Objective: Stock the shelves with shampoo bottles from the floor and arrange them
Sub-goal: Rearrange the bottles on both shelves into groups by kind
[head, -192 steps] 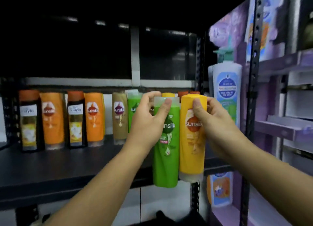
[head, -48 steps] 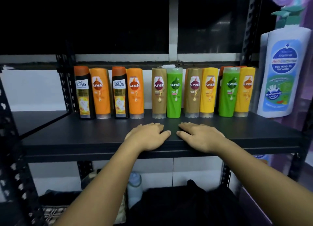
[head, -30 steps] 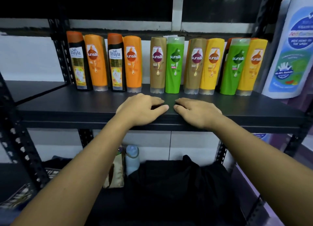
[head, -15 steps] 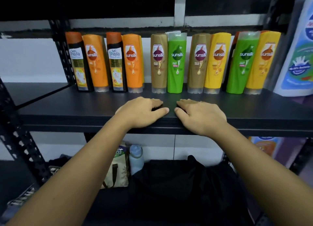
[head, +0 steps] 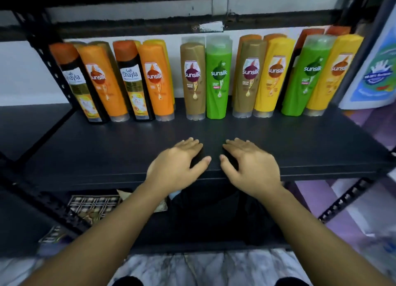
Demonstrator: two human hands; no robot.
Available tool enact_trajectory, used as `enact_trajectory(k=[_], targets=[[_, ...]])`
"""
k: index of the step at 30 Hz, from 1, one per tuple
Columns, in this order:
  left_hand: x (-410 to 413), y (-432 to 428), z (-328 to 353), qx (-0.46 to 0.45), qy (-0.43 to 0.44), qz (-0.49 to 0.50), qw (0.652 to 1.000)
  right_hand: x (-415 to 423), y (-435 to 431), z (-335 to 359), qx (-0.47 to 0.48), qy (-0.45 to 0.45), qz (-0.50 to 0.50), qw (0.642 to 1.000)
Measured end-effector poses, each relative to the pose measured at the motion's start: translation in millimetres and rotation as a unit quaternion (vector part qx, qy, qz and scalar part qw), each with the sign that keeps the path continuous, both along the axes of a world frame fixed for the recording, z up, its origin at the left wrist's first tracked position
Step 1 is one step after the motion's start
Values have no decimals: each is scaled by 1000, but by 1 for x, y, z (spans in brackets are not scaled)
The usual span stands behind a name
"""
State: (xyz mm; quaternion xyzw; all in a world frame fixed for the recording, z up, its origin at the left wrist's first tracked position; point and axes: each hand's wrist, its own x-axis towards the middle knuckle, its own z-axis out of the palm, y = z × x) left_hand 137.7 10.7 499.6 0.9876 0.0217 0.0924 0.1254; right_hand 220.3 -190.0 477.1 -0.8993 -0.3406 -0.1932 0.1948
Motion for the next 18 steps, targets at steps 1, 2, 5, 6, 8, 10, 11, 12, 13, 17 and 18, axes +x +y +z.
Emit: enact_trajectory(k=[1, 2, 5, 6, 8, 10, 11, 12, 13, 17, 18], targets=[[-2, 0, 3, -23, 6, 2, 1000, -1, -1, 6, -13, 33, 7, 999], [-4, 1, 8, -44, 18, 4, 999, -3, -3, 14, -31, 70, 13, 997], [-16, -1, 34, -97, 82, 13, 992, -17, -11, 47, -98, 162, 39, 981], [-22, -4, 47, -112, 108, 17, 988, -24, -14, 61, -115, 184, 44, 975], [-38, -11, 74, -127, 164, 19, 978, -43, -20, 90, -139, 227, 44, 963], [-55, -19, 100, -125, 200, 16, 972, -65, -26, 118, -156, 267, 38, 950], [-63, -21, 113, -126, 211, 16, 969, -75, -29, 132, -163, 285, 33, 944], [-71, -23, 125, -128, 219, 16, 967, -84, -31, 144, -166, 302, 30, 938], [-79, -24, 136, -128, 225, 12, 966, -93, -34, 156, -168, 316, 25, 934], [-105, -25, 168, -118, 224, -17, 967, -126, -41, 199, -150, 325, -7, 934], [-110, -24, 174, -118, 222, -20, 968, -132, -41, 208, -151, 325, -12, 934]])
